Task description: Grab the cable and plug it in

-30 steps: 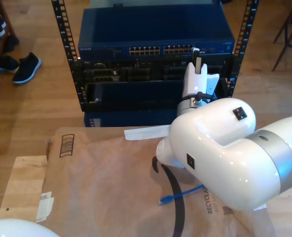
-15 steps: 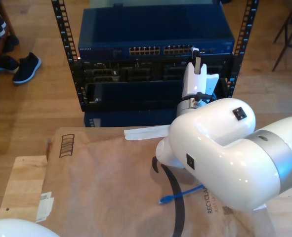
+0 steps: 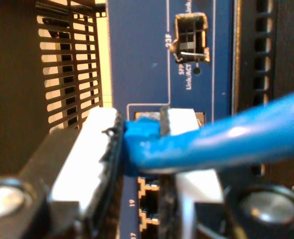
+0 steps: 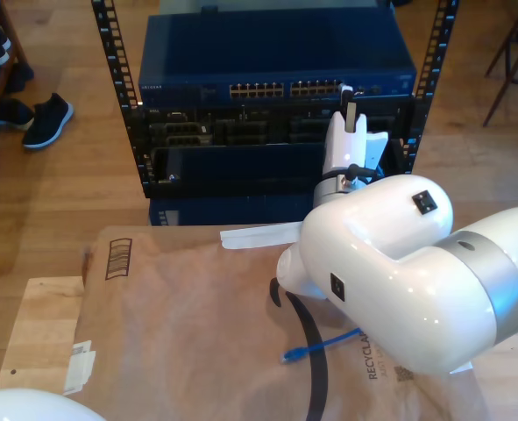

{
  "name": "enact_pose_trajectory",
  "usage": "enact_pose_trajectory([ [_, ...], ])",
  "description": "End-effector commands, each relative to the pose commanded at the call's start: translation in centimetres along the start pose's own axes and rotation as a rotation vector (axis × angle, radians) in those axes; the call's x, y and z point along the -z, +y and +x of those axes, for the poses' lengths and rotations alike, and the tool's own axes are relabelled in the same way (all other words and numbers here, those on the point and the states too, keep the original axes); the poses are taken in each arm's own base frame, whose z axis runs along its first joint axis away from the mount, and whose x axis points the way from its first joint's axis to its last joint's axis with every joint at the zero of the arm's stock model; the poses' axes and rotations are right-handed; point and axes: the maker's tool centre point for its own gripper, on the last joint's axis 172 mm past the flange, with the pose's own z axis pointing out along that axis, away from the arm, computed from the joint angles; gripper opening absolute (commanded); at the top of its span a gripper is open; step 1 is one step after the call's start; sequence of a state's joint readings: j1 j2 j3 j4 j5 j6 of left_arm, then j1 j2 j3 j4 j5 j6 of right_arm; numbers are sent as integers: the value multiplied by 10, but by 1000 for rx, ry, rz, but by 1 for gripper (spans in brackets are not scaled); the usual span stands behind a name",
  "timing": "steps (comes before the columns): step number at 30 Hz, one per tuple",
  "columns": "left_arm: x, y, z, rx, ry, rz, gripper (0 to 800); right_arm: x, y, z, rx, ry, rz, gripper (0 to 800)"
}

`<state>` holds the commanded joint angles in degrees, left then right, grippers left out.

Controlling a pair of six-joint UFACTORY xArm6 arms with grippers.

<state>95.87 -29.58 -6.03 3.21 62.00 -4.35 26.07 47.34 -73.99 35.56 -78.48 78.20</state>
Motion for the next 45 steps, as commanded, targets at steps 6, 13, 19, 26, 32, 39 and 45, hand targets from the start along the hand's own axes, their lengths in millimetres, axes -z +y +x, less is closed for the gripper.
enact_pose_trajectory([
  [6, -1, 0, -1, 0, -2, 0, 800, 0, 1, -1, 3, -2, -1, 0],
  [13, 0, 0, 0, 0, 0, 0, 800, -1, 0, -1, 6, -6, 0, 0],
  [19, -1, 0, -1, 0, -2, 0, 800, -1, 0, -2, 15, -9, 1, 0],
  [26, 0, 0, 0, 0, 0, 0, 800, -1, -1, -2, 26, -9, 4, 0],
  [32, -1, 0, -1, 0, -2, 0, 800, -2, -2, -3, 24, -9, 5, 0],
  [39, -1, 0, -1, 0, -2, 0, 800, -4, 3, -3, 39, -7, 5, 0],
  [45, 0, 0, 0, 0, 0, 0, 800, -6, 2, 0, 38, -1, 9, 0],
])
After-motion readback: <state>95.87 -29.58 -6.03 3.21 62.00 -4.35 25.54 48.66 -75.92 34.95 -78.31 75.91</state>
